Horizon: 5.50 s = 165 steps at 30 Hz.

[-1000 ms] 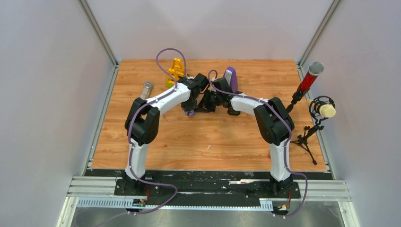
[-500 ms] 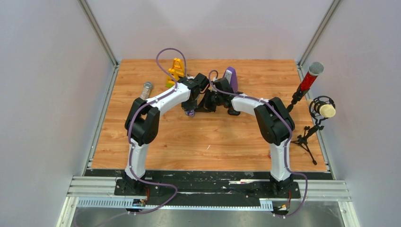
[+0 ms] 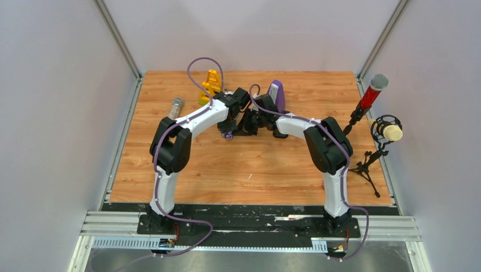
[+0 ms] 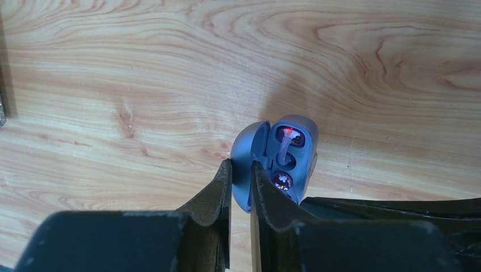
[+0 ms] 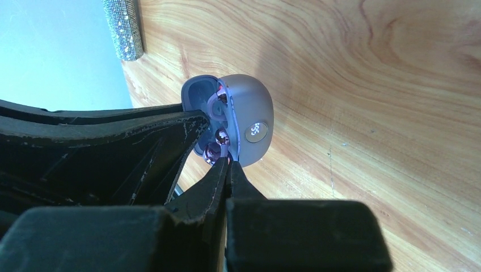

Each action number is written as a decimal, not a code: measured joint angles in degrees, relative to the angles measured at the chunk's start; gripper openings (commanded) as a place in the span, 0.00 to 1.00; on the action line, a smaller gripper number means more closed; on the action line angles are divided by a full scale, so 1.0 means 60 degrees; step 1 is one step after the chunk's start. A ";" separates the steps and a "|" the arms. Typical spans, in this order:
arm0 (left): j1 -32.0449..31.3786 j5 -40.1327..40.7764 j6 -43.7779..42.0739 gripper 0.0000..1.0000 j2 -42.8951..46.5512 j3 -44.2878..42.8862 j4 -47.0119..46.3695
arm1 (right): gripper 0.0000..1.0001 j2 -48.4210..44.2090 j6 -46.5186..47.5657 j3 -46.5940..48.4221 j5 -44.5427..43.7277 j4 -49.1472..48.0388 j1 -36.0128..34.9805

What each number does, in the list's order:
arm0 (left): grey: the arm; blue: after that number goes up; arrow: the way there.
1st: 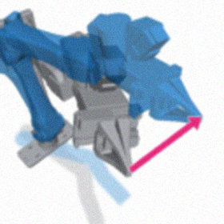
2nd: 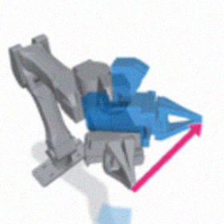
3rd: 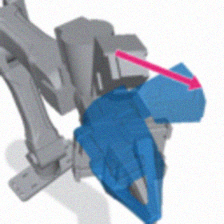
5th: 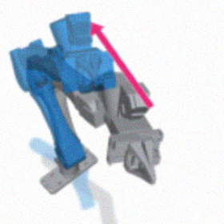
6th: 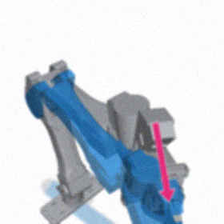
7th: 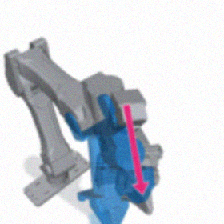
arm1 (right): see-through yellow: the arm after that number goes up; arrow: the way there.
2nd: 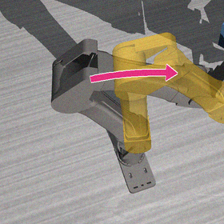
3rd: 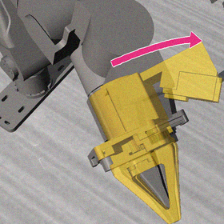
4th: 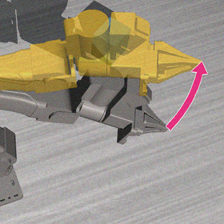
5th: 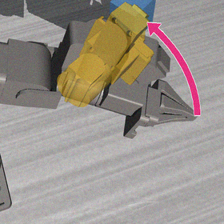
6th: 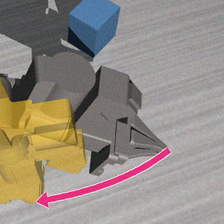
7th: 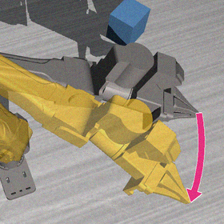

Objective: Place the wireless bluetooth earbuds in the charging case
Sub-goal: Insert the left earbud into the left side groove of the charging case.

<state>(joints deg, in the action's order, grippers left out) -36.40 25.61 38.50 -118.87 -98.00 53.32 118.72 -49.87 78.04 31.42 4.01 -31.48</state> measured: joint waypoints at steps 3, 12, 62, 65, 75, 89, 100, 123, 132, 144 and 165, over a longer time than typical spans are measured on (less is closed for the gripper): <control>0.0000 0.0000 -0.0004 0.00 0.0000 0.0000 0.0000 | 0.00 0.0000 0.0004 0.0000 -0.0015 0.0000 -0.0007; 0.0000 0.0015 -0.0011 0.00 0.0000 0.0000 0.0000 | 0.00 0.0004 0.0069 0.0007 -0.0073 0.0018 -0.0011; -0.0011 0.0007 -0.0084 0.00 0.0000 0.0000 -0.0080 | 0.00 0.0033 0.0317 0.0452 -0.0222 0.0525 -0.0229; -0.0007 0.0011 -0.0084 0.00 -0.0004 0.0000 -0.0080 | 0.01 0.0044 0.0317 0.0481 -0.0211 0.0517 -0.0229; -0.0007 0.0076 -0.0226 0.00 0.0000 0.0000 -0.0076 | 0.05 0.0346 0.0324 0.0838 0.0084 0.0484 -0.0226; 0.0029 0.0142 -0.0310 0.00 0.0007 0.0018 -0.0149 | 0.06 0.0641 0.0645 0.1220 0.0463 0.0579 -0.0233; 0.0029 0.0131 -0.0335 0.00 0.0076 0.0076 -0.0182 | 0.05 0.0630 0.1020 0.1257 0.0528 0.0601 -0.0248; 0.0011 -0.0233 -0.0488 0.00 0.0317 0.0076 -0.0317 | 0.00 0.0331 -0.0947 0.0135 0.2124 -0.1912 0.0393; 0.0011 -0.0335 -0.0499 0.00 0.0317 0.0076 -0.0299 | 0.00 0.0470 -0.0998 0.0182 0.2109 -0.1832 0.0393; 0.0004 -0.0437 -0.0506 0.00 0.0317 0.0095 -0.0321 | 0.00 0.0525 -0.0965 0.0233 0.1993 -0.1668 0.0393; 0.0004 -0.0423 -0.0882 0.00 0.0382 0.0182 -0.0321 | 0.00 0.0659 -0.0962 0.0379 0.1996 -0.1311 0.0313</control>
<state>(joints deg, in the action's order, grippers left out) -36.38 23.07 33.21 -116.57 -96.90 51.40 122.67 -55.64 80.31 43.40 -3.86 -29.61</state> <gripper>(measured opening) 0.184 0.011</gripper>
